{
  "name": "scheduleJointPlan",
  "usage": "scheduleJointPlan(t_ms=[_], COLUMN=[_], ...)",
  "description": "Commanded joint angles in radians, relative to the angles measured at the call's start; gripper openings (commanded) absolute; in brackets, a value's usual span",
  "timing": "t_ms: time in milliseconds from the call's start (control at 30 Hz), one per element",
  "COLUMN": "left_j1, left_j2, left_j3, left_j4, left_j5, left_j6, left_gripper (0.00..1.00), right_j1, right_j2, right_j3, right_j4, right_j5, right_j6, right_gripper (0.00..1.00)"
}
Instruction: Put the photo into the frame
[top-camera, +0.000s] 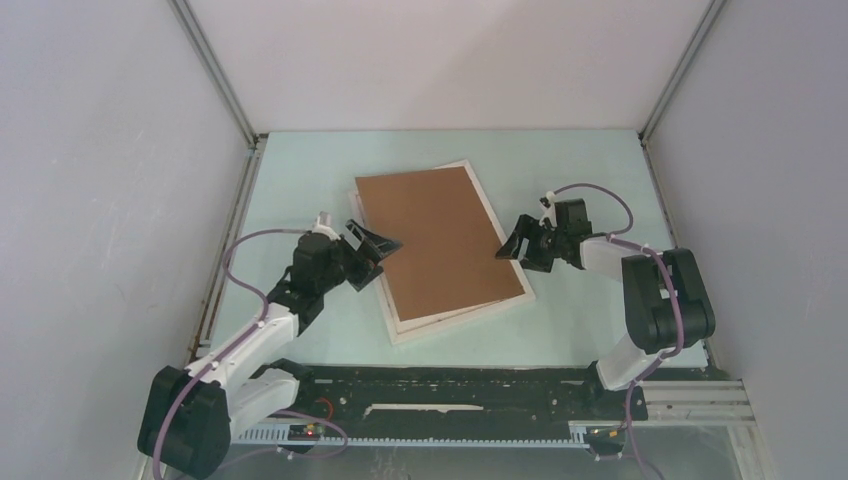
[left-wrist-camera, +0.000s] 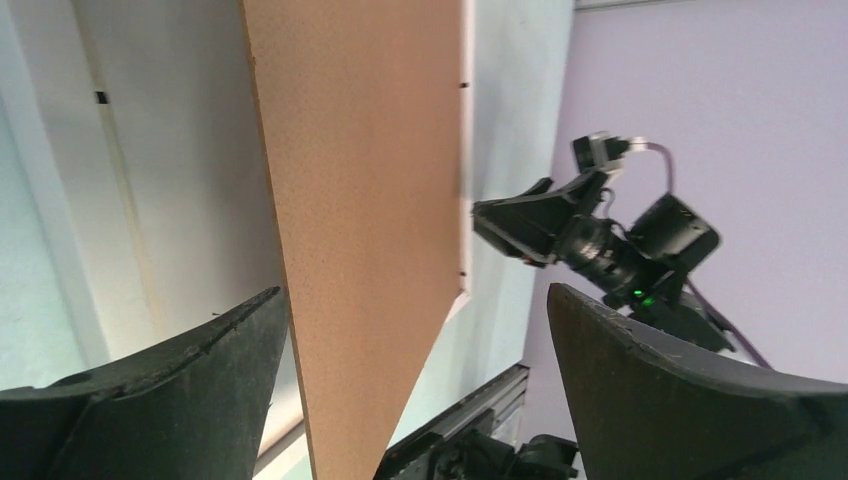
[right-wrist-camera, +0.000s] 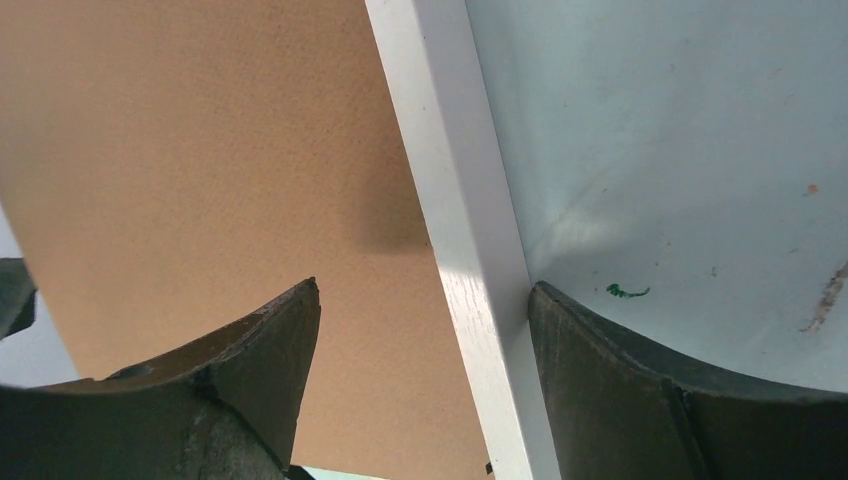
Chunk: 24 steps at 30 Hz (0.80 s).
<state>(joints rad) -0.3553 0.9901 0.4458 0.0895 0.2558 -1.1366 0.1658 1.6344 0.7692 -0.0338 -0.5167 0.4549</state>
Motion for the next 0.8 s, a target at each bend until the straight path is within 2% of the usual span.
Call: scheduleJointPlan(t_ms=[0,367,600,767], left_j1=[-0.044,-0.079,-0.08,-0.08], left_j2=[-0.027,0.004,0.027,0.049], left_j3=[0.083,0.195,0.265,0.294], left_j4=[0.259,0.198,0.095,0.09], left_j5=[0.134,0.135,0.13,0.138], left_j6=[-0.124,-0.135,-0.079,-0.071], left_gripper=[0.95,0.93,0.94,0.94], right_j1=[0.044,0.036,0.038,0.137], right_j2=[0.006,-0.011,-0.178,-0.346], right_j3=[0.007,0.012,0.152,0.236], right_j4=[-0.075,-0.079,-0.346,-0.435], right_j5=[-0.037,-0.01,0.278,0.397], right_j6=[0.005,-0.007,-0.138,-0.263], right_gripper=[0.83,0.83,0.88,0.92])
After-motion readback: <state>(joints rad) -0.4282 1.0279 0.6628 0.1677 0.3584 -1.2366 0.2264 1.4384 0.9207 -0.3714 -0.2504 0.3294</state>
